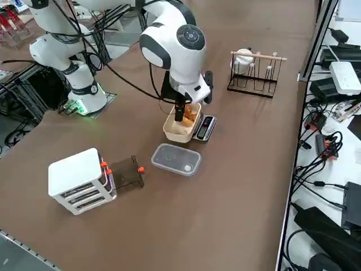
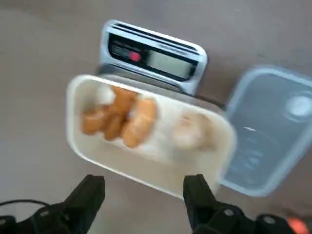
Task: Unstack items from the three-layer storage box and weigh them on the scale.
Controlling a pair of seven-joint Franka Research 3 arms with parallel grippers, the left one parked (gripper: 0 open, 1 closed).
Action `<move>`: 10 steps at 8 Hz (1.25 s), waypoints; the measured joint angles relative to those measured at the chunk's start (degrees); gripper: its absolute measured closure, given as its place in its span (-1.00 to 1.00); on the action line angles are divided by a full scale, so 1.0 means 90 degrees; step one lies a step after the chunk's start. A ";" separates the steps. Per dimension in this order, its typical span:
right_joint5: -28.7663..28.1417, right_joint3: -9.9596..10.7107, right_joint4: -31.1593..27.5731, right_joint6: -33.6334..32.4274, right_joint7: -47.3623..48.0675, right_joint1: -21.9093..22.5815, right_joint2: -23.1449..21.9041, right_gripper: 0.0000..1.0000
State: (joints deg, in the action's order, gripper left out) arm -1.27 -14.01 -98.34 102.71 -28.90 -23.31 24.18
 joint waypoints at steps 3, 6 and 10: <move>0.1490 0.0080 0.0009 -0.0014 -0.1194 -0.0303 0.0046 0.06; 0.1611 0.0107 -0.0504 0.1012 -0.2617 -0.0909 0.0254 0.96; 0.1680 0.0120 -0.1807 0.2731 -0.2837 -0.1489 0.0258 0.97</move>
State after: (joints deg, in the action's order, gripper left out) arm 13.85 -12.93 -114.60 127.29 -54.43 -36.71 26.50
